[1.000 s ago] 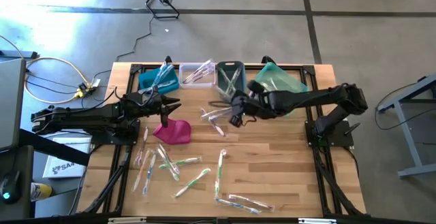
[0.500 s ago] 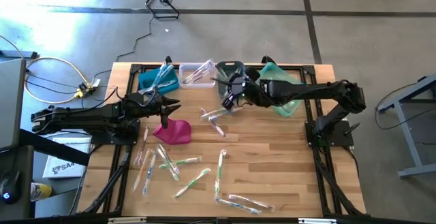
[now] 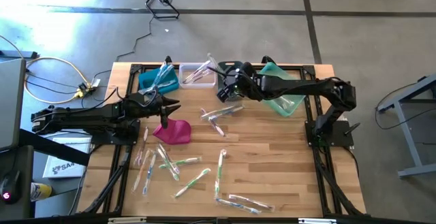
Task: Pick & Place Toothbrushes
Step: Put the green toothbrush into the dark blue bin
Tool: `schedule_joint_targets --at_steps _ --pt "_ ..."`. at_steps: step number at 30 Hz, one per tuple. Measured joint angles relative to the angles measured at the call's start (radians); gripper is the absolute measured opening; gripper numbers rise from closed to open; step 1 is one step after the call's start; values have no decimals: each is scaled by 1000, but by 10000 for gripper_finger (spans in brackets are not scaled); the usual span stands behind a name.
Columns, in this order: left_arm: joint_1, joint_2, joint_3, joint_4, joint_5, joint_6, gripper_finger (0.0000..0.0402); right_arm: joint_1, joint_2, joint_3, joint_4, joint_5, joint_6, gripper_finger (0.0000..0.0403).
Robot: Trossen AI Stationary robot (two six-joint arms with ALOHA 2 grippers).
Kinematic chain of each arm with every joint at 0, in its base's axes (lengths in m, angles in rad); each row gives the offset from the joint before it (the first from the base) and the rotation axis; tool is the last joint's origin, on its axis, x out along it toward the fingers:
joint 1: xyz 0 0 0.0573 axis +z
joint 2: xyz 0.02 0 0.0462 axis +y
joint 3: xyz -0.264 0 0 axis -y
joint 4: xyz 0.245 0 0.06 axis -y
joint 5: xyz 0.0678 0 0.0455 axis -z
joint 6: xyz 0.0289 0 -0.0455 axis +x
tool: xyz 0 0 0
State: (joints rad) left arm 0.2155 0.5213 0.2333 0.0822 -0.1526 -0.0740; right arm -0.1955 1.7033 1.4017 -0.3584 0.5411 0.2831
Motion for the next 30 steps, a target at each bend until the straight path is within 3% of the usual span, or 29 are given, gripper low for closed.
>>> schedule_joint_targets --at_steps 30 --pt "0 0 0 -26 5 -1 95 -151 185 -2 -153 -125 138 5"
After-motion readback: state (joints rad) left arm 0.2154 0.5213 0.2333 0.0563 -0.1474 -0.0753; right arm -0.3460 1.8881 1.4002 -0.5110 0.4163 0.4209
